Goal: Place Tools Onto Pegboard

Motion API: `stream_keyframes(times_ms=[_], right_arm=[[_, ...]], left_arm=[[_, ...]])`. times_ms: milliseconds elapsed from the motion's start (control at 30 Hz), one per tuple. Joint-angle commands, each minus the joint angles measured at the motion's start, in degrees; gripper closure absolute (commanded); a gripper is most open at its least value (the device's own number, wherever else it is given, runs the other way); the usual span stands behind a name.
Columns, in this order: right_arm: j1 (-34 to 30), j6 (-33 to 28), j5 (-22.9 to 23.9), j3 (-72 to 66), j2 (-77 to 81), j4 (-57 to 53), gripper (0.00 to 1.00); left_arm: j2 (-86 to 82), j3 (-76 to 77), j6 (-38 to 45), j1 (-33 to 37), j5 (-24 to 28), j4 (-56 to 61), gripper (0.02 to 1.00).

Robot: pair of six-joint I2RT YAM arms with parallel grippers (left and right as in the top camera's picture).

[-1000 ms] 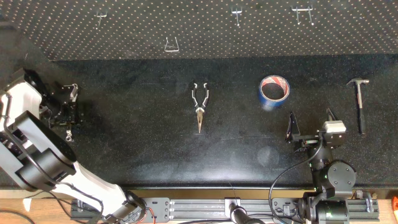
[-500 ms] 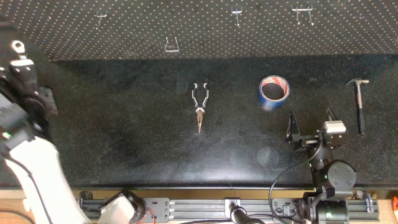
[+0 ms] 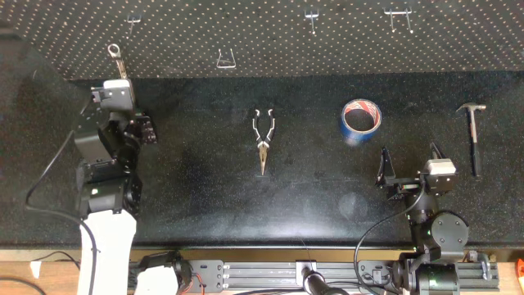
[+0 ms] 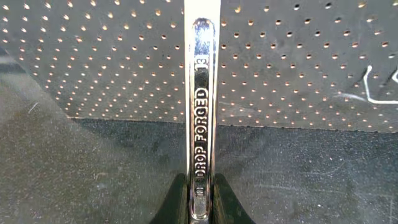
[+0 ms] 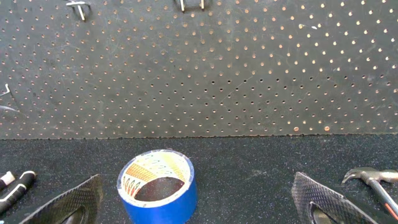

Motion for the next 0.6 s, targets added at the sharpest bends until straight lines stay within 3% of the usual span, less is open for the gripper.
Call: stream_keyframes(times_ms=[33,133,600], right_arm=[[0.33,0.46,0.28,-0.15,-0.52,-0.35,0.005],[0.33,0.46,0.28,-0.15,-0.52,-0.35,0.005],[0.33,0.46,0.28,-0.15,-0.52,-0.35,0.005]], left_arm=[[4.57,1.16,-1.01,0.07,0.15,1.14,0.989],[6.16,1.18,-0.98,0.07,2.99,3.02,0.989],[8.33,3.41,-0.92,0.07,3.13,5.79,0.991]])
